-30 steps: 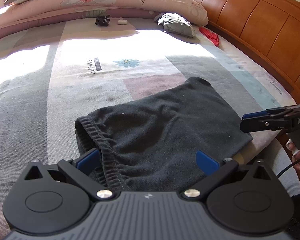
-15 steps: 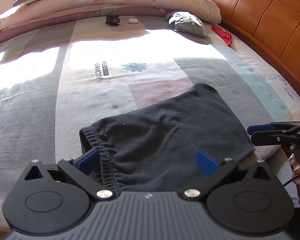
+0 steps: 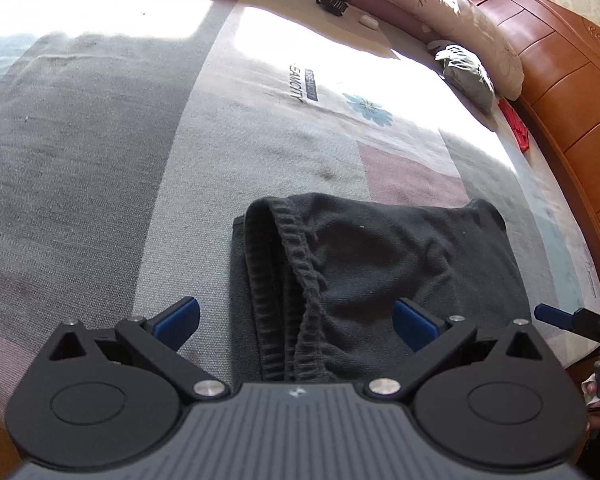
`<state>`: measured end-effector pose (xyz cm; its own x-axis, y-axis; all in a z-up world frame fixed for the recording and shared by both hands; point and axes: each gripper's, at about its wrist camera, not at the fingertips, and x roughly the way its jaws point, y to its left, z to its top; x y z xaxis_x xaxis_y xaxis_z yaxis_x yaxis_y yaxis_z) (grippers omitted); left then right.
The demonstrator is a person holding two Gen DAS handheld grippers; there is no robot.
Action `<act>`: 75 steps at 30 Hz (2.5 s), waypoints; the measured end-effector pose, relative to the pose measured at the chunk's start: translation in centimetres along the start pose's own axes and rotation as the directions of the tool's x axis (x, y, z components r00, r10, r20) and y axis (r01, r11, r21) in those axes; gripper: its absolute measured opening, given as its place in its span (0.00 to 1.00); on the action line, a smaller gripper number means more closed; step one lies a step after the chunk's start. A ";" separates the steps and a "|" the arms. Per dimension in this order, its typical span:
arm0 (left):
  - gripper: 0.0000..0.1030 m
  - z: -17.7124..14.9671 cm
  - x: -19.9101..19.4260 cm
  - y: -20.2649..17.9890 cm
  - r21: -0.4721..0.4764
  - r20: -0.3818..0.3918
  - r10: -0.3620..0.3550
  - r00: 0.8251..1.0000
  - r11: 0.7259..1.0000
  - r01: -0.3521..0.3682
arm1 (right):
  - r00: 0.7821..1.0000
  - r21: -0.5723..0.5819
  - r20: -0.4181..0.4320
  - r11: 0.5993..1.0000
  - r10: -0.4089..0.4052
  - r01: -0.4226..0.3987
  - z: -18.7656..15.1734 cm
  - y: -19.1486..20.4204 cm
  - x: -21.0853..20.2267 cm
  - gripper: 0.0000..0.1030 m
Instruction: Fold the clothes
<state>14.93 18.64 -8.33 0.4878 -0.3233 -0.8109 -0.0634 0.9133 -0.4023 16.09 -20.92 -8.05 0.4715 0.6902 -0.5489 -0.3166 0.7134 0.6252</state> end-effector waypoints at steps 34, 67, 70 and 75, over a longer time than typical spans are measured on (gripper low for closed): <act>0.99 2.4 3.9 3.7 -0.301 0.053 -0.412 0.910 0.862 0.408 | 0.960 0.264 -0.142 0.944 0.241 -0.198 4.2 -6.9 6.3 1.00; 0.37 1.1 3.6 3.4 -0.226 -0.073 -0.329 0.941 0.925 0.306 | 0.962 0.302 -0.162 0.939 0.218 -0.162 3.3 -10.0 6.8 0.16; 0.44 1.0 3.7 3.6 -0.219 -0.057 -0.348 0.936 0.919 0.329 | 0.970 0.246 -0.149 0.958 0.190 -0.150 3.0 -8.3 7.0 0.27; 0.30 1.1 3.6 3.3 -0.203 -0.048 -0.318 0.947 0.931 0.303 | 0.973 0.195 -0.151 0.970 0.175 -0.144 3.2 -7.1 7.1 0.34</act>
<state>17.42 20.74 -12.13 0.4404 -0.6084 -0.6602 -0.0880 0.7026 -0.7062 24.28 -21.49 -14.64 0.2788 0.8145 -0.5087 -0.2140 0.5691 0.7939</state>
